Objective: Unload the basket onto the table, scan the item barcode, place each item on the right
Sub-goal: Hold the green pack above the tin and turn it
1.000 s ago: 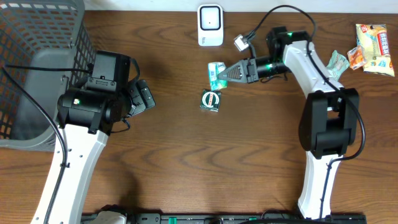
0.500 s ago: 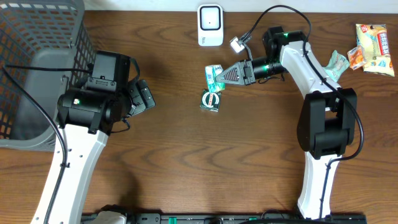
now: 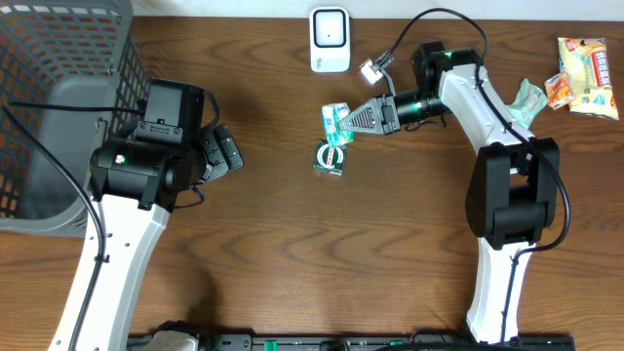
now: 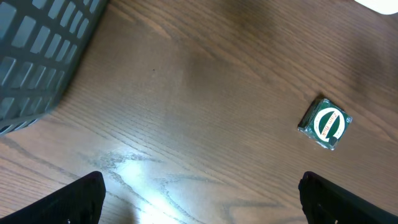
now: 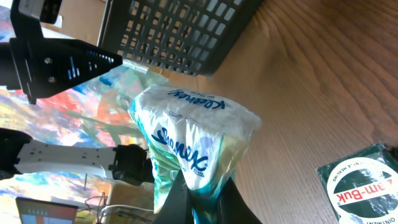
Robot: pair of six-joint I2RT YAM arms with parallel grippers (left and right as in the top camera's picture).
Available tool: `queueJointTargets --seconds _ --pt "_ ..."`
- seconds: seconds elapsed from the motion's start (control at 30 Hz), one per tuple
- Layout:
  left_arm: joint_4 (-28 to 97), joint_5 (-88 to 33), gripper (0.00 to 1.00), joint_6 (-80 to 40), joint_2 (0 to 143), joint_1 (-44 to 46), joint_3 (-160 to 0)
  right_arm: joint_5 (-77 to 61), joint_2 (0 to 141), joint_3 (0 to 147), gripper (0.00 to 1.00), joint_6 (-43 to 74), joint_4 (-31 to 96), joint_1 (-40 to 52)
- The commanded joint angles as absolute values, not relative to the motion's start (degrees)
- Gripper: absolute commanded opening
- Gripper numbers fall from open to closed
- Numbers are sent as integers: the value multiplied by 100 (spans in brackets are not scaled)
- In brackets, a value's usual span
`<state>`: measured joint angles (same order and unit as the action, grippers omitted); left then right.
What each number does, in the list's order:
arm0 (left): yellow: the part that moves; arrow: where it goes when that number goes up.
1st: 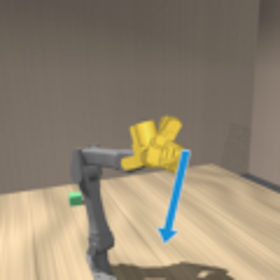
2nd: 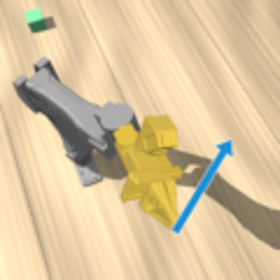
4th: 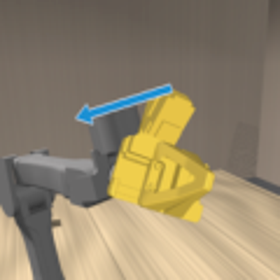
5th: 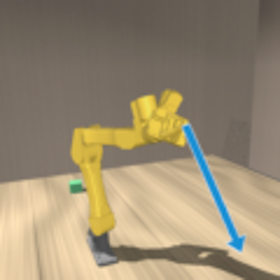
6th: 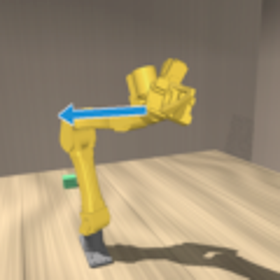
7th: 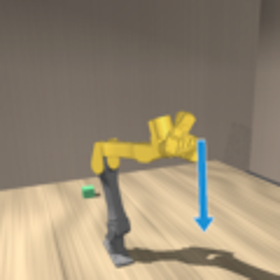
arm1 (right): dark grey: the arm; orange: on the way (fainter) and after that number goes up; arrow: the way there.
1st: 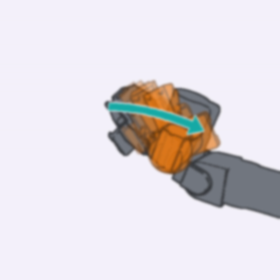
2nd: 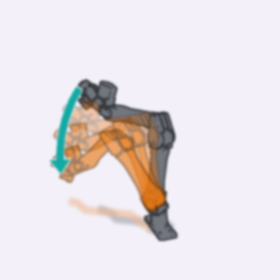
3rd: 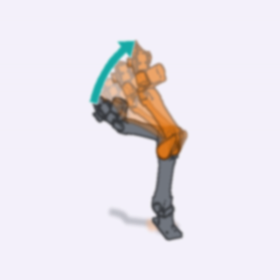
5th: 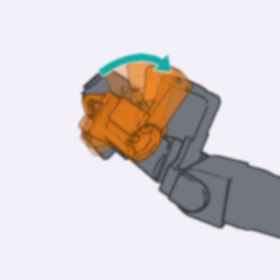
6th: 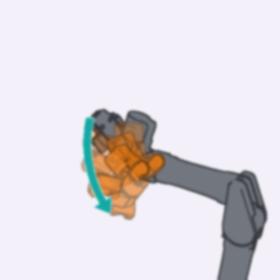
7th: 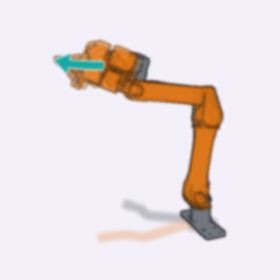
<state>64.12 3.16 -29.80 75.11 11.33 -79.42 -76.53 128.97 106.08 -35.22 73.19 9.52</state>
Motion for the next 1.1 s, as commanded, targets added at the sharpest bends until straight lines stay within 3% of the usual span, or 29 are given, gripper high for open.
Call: queueJointTargets --seconds 0.0,1.07 --pt "6431 370 98 -2987 7491 1109 -7961 -7546 12733 10678 1 -3647 7306 987" --pt "6431 370 98 -2987 7491 1109 -7961 -7533 12733 10678 1 -3627 7199 974"
